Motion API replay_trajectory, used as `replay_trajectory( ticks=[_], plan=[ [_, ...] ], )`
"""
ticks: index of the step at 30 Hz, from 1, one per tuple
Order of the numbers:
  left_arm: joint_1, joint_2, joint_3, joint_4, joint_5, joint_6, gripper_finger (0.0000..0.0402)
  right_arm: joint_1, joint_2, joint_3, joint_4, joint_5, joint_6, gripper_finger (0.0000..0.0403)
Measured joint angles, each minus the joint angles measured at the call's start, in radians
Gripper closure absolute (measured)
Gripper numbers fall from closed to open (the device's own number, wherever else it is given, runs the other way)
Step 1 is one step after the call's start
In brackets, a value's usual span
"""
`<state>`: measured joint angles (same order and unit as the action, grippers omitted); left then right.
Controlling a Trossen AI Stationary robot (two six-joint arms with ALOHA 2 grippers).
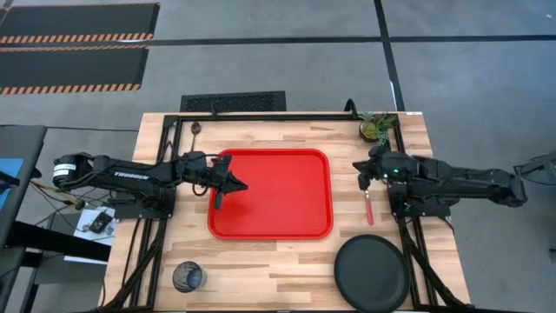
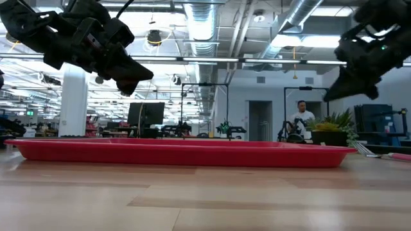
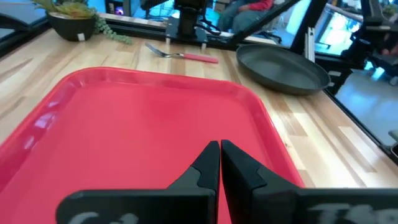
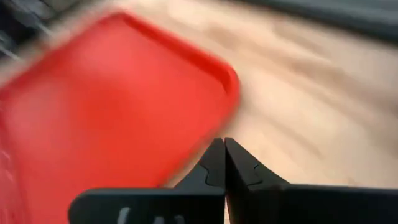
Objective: Pick and place plate/cup/fork/spoon on tray
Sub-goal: Put the pink fork on the red serving tray
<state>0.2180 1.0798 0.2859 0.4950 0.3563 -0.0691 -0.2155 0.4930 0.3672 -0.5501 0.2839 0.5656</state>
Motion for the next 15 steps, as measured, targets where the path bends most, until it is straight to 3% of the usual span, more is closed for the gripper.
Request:
replay_trajectory(
  ticks=[7,15],
  plan=[
    [0.0,0.0,0.0,-0.018,0.006,0.036,0.0401,-0.1,0.346,0.235,-0.237,-0.192,0.003,0.0371],
    [0.0,0.0,0.0,-0.028,0.006,0.047,0.0401,-0.252,0.624,0.394,-0.518,-0.282,-0.064,0.0319]
  ],
)
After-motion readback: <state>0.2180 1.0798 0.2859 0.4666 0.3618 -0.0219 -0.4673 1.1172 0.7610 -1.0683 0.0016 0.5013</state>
